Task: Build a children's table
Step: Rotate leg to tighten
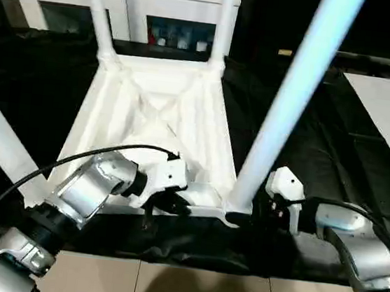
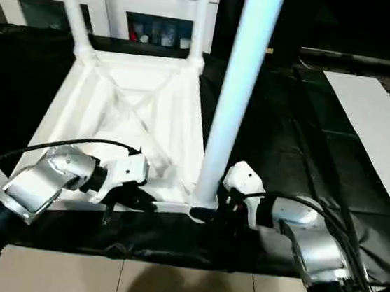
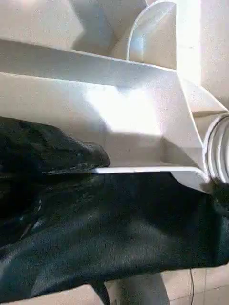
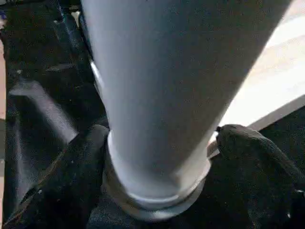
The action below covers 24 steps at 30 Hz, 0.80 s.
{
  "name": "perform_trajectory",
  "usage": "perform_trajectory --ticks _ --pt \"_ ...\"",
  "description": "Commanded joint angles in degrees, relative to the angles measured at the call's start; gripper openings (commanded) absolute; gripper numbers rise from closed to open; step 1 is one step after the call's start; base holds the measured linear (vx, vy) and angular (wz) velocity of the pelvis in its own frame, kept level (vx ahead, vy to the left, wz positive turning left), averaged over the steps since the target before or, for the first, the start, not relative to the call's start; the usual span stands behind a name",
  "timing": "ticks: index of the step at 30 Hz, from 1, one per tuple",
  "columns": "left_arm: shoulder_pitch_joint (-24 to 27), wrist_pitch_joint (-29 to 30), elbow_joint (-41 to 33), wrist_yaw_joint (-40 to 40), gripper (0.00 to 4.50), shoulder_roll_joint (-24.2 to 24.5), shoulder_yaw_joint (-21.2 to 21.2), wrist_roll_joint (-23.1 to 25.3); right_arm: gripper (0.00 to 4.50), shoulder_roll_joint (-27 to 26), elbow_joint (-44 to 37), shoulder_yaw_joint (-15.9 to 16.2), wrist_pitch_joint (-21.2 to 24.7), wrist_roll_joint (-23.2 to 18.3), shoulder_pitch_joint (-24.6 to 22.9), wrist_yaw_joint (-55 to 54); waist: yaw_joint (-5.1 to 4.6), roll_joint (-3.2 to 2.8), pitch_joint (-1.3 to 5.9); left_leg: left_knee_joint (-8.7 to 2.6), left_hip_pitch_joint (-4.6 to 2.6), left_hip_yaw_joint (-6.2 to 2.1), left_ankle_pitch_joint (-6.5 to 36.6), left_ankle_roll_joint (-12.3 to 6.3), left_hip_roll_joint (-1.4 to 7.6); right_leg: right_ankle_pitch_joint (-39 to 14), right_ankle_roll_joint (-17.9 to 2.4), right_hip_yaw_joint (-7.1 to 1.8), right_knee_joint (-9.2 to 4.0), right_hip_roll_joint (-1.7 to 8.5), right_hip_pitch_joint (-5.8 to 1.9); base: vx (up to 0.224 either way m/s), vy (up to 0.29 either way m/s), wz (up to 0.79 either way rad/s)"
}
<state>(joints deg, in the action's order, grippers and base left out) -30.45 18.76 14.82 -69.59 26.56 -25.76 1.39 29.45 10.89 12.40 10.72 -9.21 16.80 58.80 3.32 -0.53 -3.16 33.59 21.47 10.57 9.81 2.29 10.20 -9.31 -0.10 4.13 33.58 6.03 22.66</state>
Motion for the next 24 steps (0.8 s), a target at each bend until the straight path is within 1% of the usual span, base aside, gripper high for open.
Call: perform_trajectory --ticks 1,2,4,6,7,9,10,13,15,21,23,24 --pt "0.7 0.5 -0.9 -1.8 0.0 0.0 -2.1 0.0 3.77 -0.3 0.7 -0.2 0.3 -0.7 1.4 -0.3 -0.49 0.67 3.51 -4.36 -0.9 -0.99 18.0 -1.16 2.83 -19.6 -11.6 -2.42 -3.89 2.44 -2.18 0.0 0.0 0.0" --pt "0.7 0.6 -0.9 -1.9 0.0 0.1 -2.1 0.0 3.67 -0.4 0.9 -0.1 0.5 -0.8 1.6 -0.2 -0.46 0.67 3.56 -4.32 -0.94 -0.99 18.1 -1.09 2.82 -19.9 -11.3 -2.47 -3.93 2.44 -2.16 0.0 0.0 0.0" --pt "0.7 0.7 -0.9 -1.9 0.0 0.3 -2.0 0.1 3.67 -0.3 1.3 0.3 0.4 -0.7 1.8 0.5 -0.57 0.71 3.64 -4.26 -0.88 -0.95 17.5 -1.3 2.78 -19.7 -11.0 -2.6 -3.89 2.41 -2.11 0.0 0.0 0.0" --pt "0.7 0.8 -0.9 -2.0 0.0 0.4 -2.0 0.2 3.47 -0.3 1.6 0.5 0.1 -0.3 1.8 0.8 -0.57 0.65 3.67 -4.24 -0.93 -0.89 17.0 -1.5 2.8 -18.8 -11.2 -2.67 -3.89 2.38 -2.02 0.0 0.0 0.0" --pt "0.7 0.9 -1.0 -2.0 0.0 0.4 -1.9 0.3 3.29 -0.3 2.0 0.6 -0.2 0.0 1.8 1.2 -0.57 0.74 3.76 -4.15 -0.91 -0.84 16.6 -1.64 2.76 -18.1 -11.4 -2.66 -3.78 2.36 -2.08 0.0 0.0 0.0" --pt "0.7 1.0 -0.9 -1.9 0.0 0.5 -1.9 0.3 3.17 -0.1 2.4 0.5 -0.4 0.1 1.8 1.7 -0.48 0.78 3.79 -4.05 -0.79 -0.78 15.9 -2.01 2.71 -17.2 -11.7 -2.68 -3.72 2.38 -2.13 0.0 0.0 0.0" --pt "0.6 1.0 -0.8 -1.9 0.0 0.5 -1.9 0.3 3.17 -0.1 2.6 0.4 -0.4 0.0 1.8 2.0 -0.48 0.84 3.75 -4.06 -0.74 -0.78 15.8 -2.13 2.69 -17.4 -11.7 -2.66 -3.72 2.35 -2.14 0.0 0.0 0.0" --pt "0.6 1.0 -0.9 -1.9 0.0 0.5 -1.9 0.3 2.86 -0.2 2.7 0.2 -0.2 -0.3 1.9 2.0 -0.44 0.83 3.71 -4.04 -0.72 -0.83 16.3 -1.92 2.67 -19.3 -11.2 -2.67 -3.83 2.4 -2.1 0.0 0.0 0.0" --pt "0.6 1.0 -0.8 -1.9 0.0 0.7 -1.9 0.3 2.78 -0.2 2.8 0.1 -0.1 -0.5 1.9 2.1 -0.48 0.87 3.74 -4.05 -0.7 -0.87 16.4 -1.83 2.68 -19.5 -11.0 -2.65 -3.8 2.35 -2.09 0.0 0.0 0.0" --pt "1.0 1.2 -1.2 -2.4 0.0 1.3 -1.9 0.2 2.69 -0.4 2.7 -0.1 0.1 -0.8 1.1 2.1 -0.46 0.89 3.82 -3.98 -0.7 -0.81 15.7 -2.07 2.67 -17.7 -11.6 -2.66 -3.64 2.3 -2.11 0.0 0.0 0.0" --pt "1.3 1.4 -1.2 -2.2 0.0 1.3 -1.8 0.3 2.68 -1.1 3.1 -0.6 -0.3 -0.3 1.0 0.1 -0.51 0.84 3.79 -4.0 -0.72 -0.8 15.9 -2.06 2.69 -18.0 -11.6 -2.64 -3.66 2.27 -2.04 0.0 0.0 0.0" --pt "1.3 1.4 -0.9 -1.5 0.0 1.0 -1.5 0.3 2.68 -2.2 4.1 -1.3 -0.4 0.3 1.4 -2.7 -0.55 0.72 3.76 -4.03 -0.72 -0.84 16.3 -1.86 2.66 -18.7 -11.5 -2.62 -3.73 2.31 -2.02 0.0 0.0 0.0"
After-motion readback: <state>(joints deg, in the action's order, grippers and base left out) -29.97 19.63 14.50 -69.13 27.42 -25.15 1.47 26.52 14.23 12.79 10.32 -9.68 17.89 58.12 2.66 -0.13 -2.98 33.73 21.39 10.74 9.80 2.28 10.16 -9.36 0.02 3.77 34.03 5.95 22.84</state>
